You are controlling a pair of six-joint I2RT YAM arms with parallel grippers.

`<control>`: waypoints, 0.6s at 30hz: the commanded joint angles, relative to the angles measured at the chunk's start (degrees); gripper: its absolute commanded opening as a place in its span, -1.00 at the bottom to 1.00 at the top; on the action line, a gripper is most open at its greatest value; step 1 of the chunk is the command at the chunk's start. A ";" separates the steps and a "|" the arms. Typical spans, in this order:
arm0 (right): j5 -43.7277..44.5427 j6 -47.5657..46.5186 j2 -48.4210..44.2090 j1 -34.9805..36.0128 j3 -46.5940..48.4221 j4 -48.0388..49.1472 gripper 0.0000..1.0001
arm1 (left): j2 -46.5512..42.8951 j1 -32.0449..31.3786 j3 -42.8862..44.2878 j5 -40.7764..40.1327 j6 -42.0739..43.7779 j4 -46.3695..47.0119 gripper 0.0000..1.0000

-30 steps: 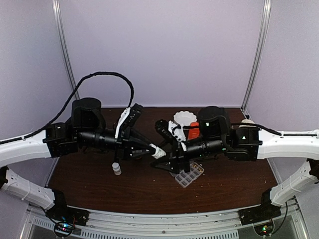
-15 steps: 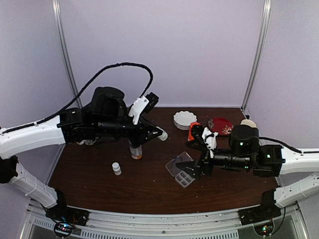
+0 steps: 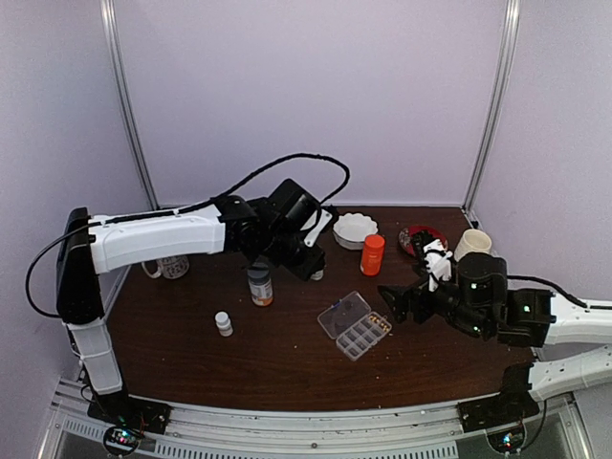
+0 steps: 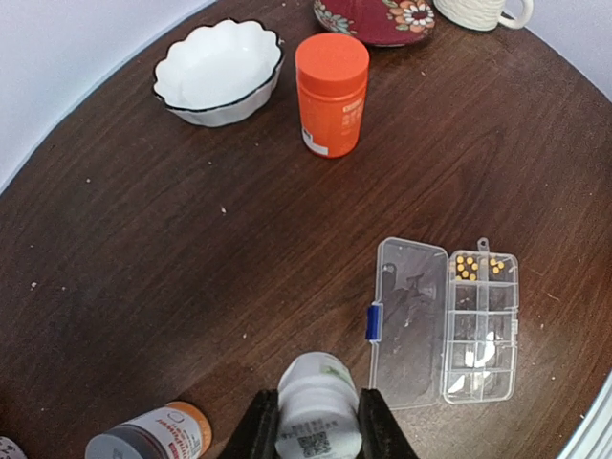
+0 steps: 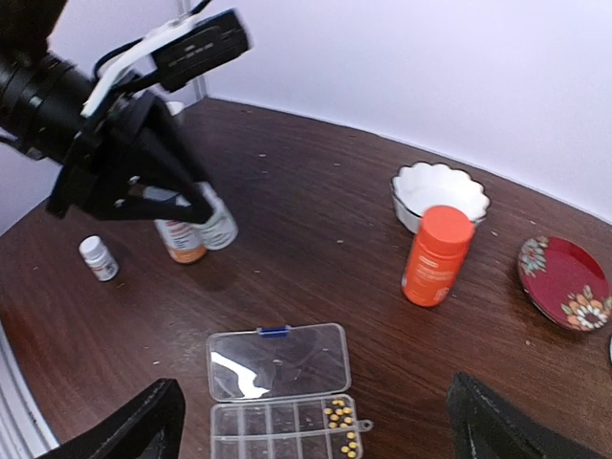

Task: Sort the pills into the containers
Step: Place the pill bottle at the center of the board.

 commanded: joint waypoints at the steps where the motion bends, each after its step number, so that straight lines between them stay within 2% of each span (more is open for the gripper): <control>1: 6.77 8.86 -4.12 -5.59 -3.75 -3.08 0.99 | 2.69 -0.18 2.38 3.80 -1.34 6.43 -1.00; 7: 0.45 16.49 -4.57 -18.14 -3.97 -9.73 0.99 | 8.40 -0.79 3.76 4.61 -3.27 16.06 -1.00; 13: -0.82 16.09 -6.31 -19.58 -3.84 -11.56 1.00 | 14.27 -0.96 9.09 3.42 -3.16 17.93 -1.00; 18: -1.00 16.17 -8.67 -19.64 -4.07 -13.04 0.99 | 15.67 -0.79 11.51 -3.98 -2.81 14.95 -1.00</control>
